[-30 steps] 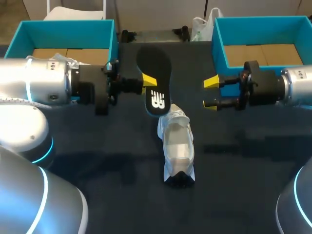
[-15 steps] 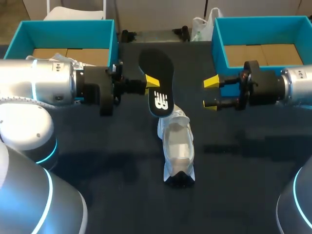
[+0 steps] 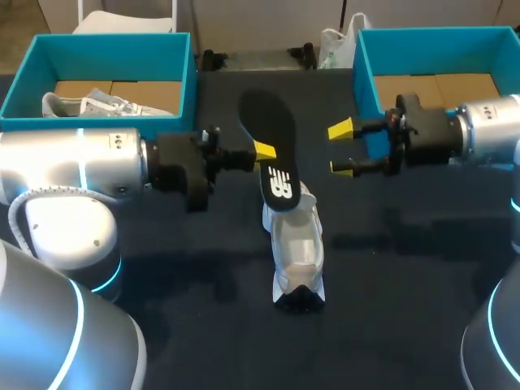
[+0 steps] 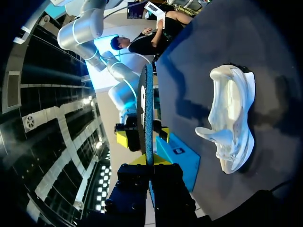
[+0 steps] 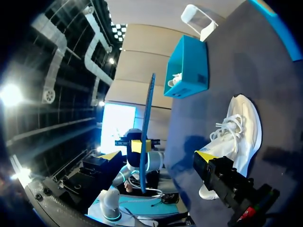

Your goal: Take the shoe out of the shoebox, open the shoe tongue, remove and reinsert the insole, then place the shoe into the shoebox

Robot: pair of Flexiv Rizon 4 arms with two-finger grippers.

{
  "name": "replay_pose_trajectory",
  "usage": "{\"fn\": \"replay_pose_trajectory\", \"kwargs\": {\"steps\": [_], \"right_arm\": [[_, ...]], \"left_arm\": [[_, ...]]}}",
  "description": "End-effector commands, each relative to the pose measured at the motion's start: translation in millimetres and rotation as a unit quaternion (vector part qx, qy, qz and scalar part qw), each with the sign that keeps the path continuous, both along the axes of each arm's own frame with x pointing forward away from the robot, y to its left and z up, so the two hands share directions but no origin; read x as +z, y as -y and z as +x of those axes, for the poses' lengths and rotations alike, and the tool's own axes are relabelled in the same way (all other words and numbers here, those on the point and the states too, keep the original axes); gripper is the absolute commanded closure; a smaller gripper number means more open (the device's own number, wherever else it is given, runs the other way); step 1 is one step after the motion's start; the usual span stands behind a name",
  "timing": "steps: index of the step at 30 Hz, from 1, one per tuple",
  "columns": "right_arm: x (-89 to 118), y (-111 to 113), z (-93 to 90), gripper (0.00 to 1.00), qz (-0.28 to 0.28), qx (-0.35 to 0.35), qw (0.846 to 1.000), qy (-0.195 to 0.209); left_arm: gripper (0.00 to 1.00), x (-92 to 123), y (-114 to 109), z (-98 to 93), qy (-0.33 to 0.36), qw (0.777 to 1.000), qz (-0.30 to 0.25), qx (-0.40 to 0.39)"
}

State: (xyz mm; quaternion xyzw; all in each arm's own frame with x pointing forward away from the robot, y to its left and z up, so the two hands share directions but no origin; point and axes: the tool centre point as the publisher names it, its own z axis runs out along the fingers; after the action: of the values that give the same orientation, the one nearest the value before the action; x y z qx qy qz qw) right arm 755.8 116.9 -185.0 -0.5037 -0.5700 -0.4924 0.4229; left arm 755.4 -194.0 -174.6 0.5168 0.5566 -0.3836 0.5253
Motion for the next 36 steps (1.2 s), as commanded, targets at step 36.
{"fn": "replay_pose_trajectory", "kwargs": {"steps": [36], "right_arm": [[-4.7,-53.8,9.9,0.11,0.012,0.026,0.999,-0.037]], "left_arm": [[1.00,-14.5,17.5,-6.6,-0.015,1.000,0.005,-0.017]]}}
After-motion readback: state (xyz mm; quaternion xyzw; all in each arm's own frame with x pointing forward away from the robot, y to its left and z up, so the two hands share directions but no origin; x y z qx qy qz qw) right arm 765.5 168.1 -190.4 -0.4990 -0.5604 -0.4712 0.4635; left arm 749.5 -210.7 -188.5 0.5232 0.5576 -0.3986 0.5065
